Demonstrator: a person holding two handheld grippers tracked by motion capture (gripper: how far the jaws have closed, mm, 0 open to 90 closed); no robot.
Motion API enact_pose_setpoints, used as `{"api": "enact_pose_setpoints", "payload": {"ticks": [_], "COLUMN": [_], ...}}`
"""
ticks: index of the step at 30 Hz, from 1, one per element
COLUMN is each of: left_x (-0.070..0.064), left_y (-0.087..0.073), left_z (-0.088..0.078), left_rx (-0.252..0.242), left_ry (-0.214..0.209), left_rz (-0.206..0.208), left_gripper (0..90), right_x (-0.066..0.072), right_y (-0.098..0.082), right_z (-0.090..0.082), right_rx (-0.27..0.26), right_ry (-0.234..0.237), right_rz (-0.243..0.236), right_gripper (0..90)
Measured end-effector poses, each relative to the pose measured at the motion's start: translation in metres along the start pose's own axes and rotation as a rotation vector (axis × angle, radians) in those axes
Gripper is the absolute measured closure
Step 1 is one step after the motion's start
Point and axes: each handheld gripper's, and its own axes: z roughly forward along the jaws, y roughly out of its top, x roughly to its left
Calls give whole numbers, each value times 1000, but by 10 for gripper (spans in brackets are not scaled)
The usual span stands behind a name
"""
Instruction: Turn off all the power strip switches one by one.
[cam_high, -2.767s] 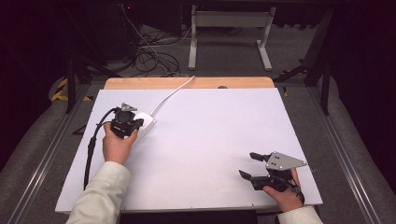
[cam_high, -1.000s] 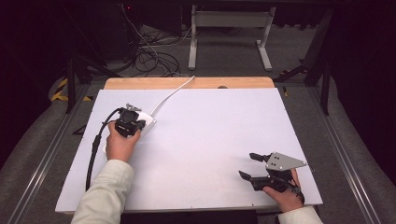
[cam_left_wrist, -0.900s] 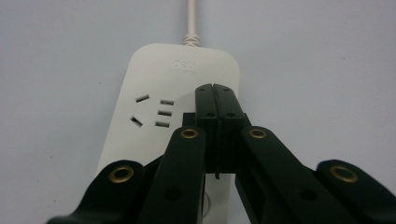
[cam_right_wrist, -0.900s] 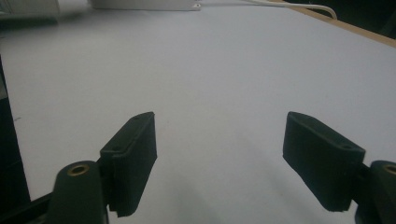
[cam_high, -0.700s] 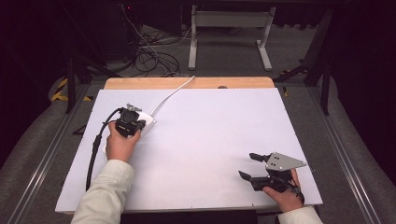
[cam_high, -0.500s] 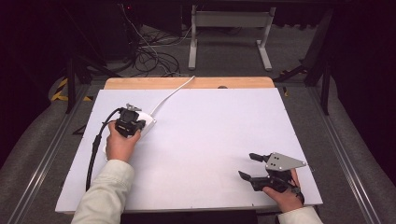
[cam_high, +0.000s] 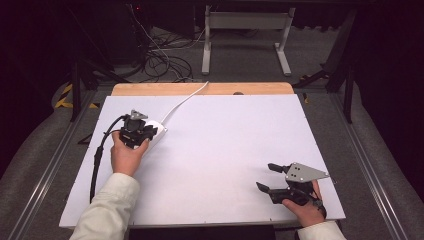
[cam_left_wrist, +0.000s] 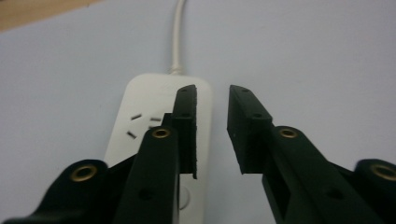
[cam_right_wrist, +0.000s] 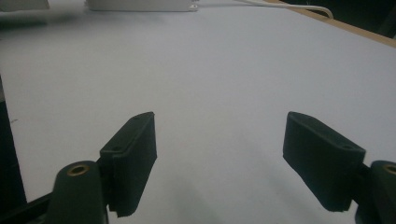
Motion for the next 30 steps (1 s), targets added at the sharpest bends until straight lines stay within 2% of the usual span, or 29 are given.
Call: {"api": "enact_pose_setpoints", "payload": {"ticks": [2, 5, 10, 15, 17, 19, 21, 22, 23, 24, 26, 27, 30], "left_x": [-9, -16, -27, -34, -34, -35, -39, -40, -42, -44, -49, -50, -51], "left_y": [-3, -13, -25, -41, -50, -60, -70, -73, -78, -83, -94, -99, -109], "left_z": [-18, -40, -68, -79, -81, -82, -84, -84, -84, -83, -82, -82, -84], "left_rx": [-70, -160, -248, -297, -327, -352, -359, -348, -312, -284, -290, -295, -314], "left_ry": [-35, -104, -154, -187, -198, -200, -184, -181, -179, -162, -117, -114, -154], "left_rz": [21, 12, 53, 88, 83, 94, 123, 133, 132, 172, 219, 224, 197], "left_gripper": [612, 495, 350, 275, 247, 236, 220, 219, 211, 199, 189, 183, 171], "right_x": [0, 1, 3, 2, 2, 2, 1, 1, 1, 1, 2, 2, 2], "right_y": [0, 0, 1, 1, 1, 1, 1, 1, 1, 1, 1, 1, 1], "right_z": [0, -1, -1, -2, -2, -3, -4, -4, -4, -4, -4, -4, -4], "right_rx": [1, -4, -9, -15, -16, -21, -25, -27, -28, -29, -29, -27, -28], "right_ry": [1, 1, -1, -1, 0, 1, 4, 4, 4, 5, 6, 5, 5], "right_rz": [-1, -3, -5, -2, -3, -2, 0, 3, 3, 3, 2, 0, -1], "right_gripper": [267, 268, 267, 267, 266, 266, 266, 266, 266, 266, 266, 265, 265]}}
